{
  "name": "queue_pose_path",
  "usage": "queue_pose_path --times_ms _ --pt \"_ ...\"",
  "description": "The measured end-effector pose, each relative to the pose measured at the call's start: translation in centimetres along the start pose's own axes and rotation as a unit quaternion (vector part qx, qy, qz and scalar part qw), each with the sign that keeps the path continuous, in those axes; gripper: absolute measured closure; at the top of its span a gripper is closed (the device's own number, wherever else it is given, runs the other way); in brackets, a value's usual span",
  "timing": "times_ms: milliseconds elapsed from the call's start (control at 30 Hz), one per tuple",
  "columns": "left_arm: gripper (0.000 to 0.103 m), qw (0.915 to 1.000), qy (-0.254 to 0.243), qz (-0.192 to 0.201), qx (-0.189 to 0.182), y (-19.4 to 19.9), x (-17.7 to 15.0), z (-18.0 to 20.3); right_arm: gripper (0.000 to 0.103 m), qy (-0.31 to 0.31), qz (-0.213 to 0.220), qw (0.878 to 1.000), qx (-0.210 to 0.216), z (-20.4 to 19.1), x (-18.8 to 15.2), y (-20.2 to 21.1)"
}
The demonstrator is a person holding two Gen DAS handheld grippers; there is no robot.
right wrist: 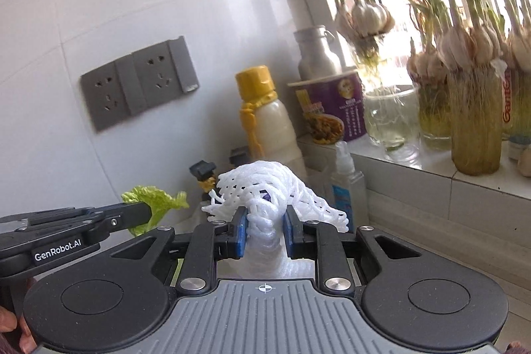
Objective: Collect trash
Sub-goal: 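Lift the lettuce leaf and white foam net with both tools off the counter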
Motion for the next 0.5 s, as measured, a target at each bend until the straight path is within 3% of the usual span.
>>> queue_pose_path --times_ms 500 --pt "0.098 0.9990 0.028 0.030 -0.018 6.6 -0.3 -0.7 0.082 0.013 -0.014 1.000 0.025 -3.1 -1.6 4.6"
Point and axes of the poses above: each gripper's, at about its wrist camera, not at the fingertips, and y roughly against the way its jaws point, z to its right, x to its top, the point moved 5 cm from there along -y, roughly the way its jaws point, and after that the axes turned 10 degrees about -x, right-handed, at the moved point
